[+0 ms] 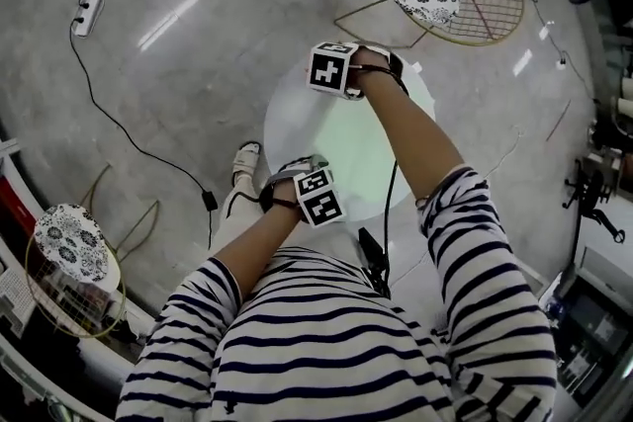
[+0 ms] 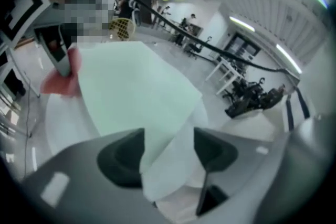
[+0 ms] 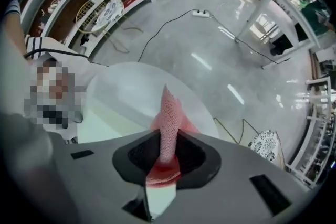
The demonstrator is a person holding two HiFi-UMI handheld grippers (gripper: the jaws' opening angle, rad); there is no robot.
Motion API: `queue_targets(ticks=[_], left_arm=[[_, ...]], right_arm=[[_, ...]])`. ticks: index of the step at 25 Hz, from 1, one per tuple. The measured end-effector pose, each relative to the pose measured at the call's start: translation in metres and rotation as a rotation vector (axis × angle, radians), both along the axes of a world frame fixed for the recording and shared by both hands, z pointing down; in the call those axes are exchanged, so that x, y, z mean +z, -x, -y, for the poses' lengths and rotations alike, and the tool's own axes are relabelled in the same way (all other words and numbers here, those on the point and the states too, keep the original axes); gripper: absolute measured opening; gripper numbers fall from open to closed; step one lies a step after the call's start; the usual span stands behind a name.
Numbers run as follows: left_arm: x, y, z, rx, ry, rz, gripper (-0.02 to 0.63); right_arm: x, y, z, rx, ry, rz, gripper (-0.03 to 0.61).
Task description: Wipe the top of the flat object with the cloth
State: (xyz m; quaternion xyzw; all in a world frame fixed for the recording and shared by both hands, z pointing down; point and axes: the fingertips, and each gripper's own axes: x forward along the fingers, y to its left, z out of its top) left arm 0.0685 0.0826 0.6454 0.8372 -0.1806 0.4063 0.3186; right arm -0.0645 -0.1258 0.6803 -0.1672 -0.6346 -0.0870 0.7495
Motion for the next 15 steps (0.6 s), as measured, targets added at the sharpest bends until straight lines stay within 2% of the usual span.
queue_targets(ticks=[5,11,15], left_arm=[[0.002,0.001,-0.002,0.008,-0.017,0.041,0.296],[0.007,0.002,-0.002,0.004,-0.003,0.070,0.296],[0.007,0.003,-0.001,0.005,0.013,0.073,0.295]], right_arm=[[0.008,0.000,-0.057,-0.063,0.113,-0.119,0.075],[0.004,-0.007,-0.154,-0.059,0.331,-0.238,0.075],[0.000,-0.008,-0.188,-0.026,0.453,-0.267,0.075]])
